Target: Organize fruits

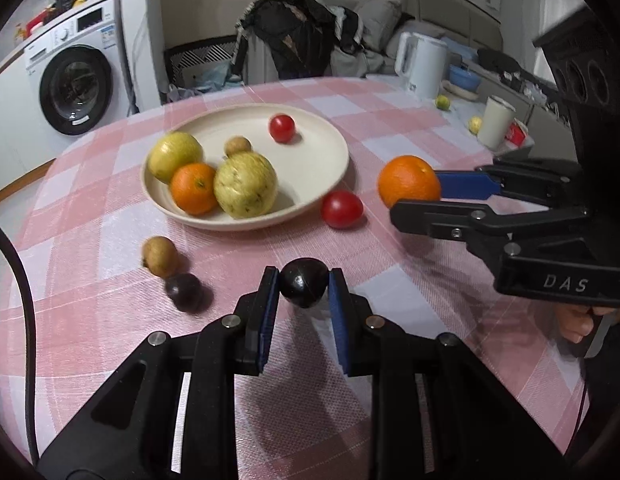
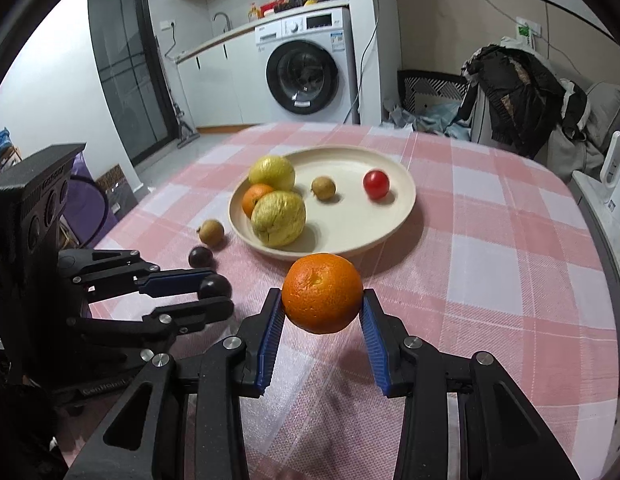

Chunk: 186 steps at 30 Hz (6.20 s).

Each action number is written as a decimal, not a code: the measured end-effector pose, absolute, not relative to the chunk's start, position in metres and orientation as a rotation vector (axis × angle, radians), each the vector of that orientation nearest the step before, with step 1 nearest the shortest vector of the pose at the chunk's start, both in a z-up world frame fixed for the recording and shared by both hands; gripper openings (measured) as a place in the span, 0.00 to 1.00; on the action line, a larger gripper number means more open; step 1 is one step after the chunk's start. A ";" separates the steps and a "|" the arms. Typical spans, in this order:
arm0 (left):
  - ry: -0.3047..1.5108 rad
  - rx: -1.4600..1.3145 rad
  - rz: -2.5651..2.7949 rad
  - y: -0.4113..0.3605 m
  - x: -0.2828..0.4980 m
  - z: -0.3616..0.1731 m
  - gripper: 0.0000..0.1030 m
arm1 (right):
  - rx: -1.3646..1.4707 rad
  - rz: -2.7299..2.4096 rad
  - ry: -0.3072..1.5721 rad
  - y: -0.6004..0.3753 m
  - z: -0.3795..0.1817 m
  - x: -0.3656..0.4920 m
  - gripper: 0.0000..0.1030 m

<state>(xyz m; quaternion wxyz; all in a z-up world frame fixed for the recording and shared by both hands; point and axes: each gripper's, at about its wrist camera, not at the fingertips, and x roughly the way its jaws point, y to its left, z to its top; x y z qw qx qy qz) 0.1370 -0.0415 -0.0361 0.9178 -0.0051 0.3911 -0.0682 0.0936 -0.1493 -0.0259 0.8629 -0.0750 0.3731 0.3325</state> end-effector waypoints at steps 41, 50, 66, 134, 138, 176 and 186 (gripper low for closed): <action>0.775 -0.028 0.003 0.001 0.196 -0.036 0.21 | -0.110 0.622 0.783 -0.122 -0.034 0.152 0.38; 0.788 -0.020 -0.004 -0.007 0.215 -0.040 0.21 | -0.116 0.603 0.801 -0.120 -0.041 0.161 0.38; 0.791 -0.028 -0.004 -0.010 0.226 -0.046 0.22 | -0.118 0.589 0.806 -0.120 -0.041 0.168 0.45; 0.841 -0.085 0.084 0.038 0.145 -0.051 1.00 | -0.200 0.605 0.877 -0.127 -0.057 0.110 0.99; 0.858 -0.104 0.064 0.040 0.148 -0.055 0.94 | -0.205 0.622 0.880 -0.125 -0.056 0.110 0.96; 0.888 -0.143 -0.007 0.037 0.159 -0.063 0.22 | -0.287 0.658 0.869 -0.110 -0.058 0.109 0.29; 0.865 -0.140 -0.016 0.035 0.155 -0.058 0.21 | -0.239 0.675 0.812 -0.114 -0.044 0.105 0.29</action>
